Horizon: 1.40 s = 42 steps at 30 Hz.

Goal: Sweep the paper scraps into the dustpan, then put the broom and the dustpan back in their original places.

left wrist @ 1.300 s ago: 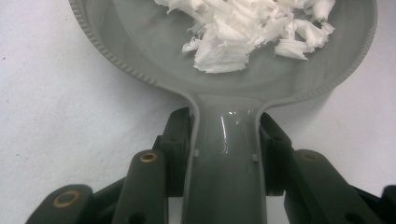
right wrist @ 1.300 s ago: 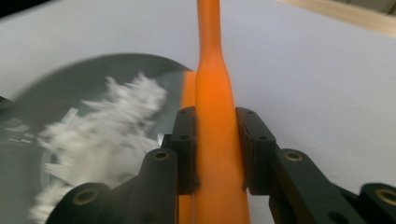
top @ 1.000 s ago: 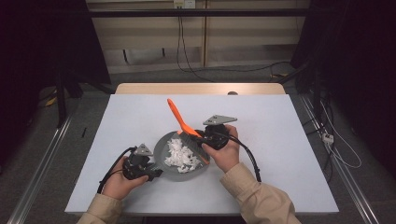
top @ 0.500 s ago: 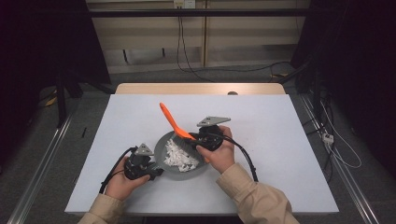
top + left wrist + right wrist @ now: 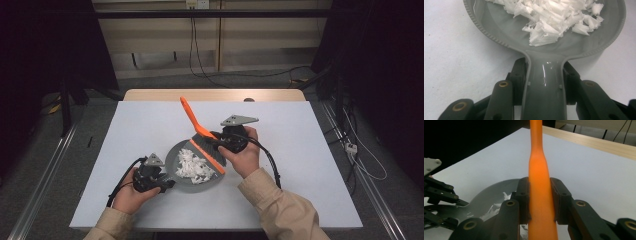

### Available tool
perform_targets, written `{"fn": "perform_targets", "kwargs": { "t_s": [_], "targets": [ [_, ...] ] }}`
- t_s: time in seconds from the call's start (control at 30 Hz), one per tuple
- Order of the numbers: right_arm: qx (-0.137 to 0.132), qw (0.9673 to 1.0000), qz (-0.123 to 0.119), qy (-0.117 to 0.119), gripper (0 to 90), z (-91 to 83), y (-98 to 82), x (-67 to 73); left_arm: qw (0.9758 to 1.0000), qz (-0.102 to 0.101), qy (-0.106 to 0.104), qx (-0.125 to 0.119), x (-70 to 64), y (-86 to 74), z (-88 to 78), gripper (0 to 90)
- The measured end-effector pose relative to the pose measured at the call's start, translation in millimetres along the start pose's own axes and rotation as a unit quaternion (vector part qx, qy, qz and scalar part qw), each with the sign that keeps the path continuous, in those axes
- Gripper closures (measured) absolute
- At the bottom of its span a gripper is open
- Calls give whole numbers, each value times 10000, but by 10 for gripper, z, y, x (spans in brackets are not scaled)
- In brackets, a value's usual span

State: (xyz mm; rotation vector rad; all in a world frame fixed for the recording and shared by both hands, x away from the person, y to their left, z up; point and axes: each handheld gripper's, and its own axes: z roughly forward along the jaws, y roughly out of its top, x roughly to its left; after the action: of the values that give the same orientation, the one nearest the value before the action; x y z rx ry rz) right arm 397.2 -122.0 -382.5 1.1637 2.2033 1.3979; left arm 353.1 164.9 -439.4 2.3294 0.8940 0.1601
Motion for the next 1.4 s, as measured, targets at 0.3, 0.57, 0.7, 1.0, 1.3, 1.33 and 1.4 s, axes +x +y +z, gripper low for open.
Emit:
{"fn": "perform_targets", "kwargs": {
  "t_s": [0.3, 0.57, 0.7, 1.0, 1.3, 1.33, 1.4],
  "targets": [
    [86, 9995, 66, -306, 716, -110, -160, -203, 9999, 5, 92, -137, 2, -19, -32, 627],
    [89, 9985, 127, -523, 716, -224, -261, -345, 9989, -175, 276, -332, 50, -50, -86, 629],
    [74, 9981, 152, -591, 715, -267, -289, -397, 9982, -288, 317, -417, 82, -63, -119, 629],
    [113, 9973, 145, -717, 715, -346, -370, -469, 9953, -625, 475, -574, 139, -88, -173, 629],
    [54, 9963, 273, -812, 715, -507, -465, -579, 9906, -997, 640, -684, 219, -114, -222, 629],
    [26, 9962, 273, -828, 715, -529, -477, -594, 9891, -1066, 688, -746, 222, -121, -215, 630],
    [26, 9961, 289, -839, 715, -571, -501, -619, 9889, -1106, 692, -712, 254, -133, -231, 629]
  ]
}}
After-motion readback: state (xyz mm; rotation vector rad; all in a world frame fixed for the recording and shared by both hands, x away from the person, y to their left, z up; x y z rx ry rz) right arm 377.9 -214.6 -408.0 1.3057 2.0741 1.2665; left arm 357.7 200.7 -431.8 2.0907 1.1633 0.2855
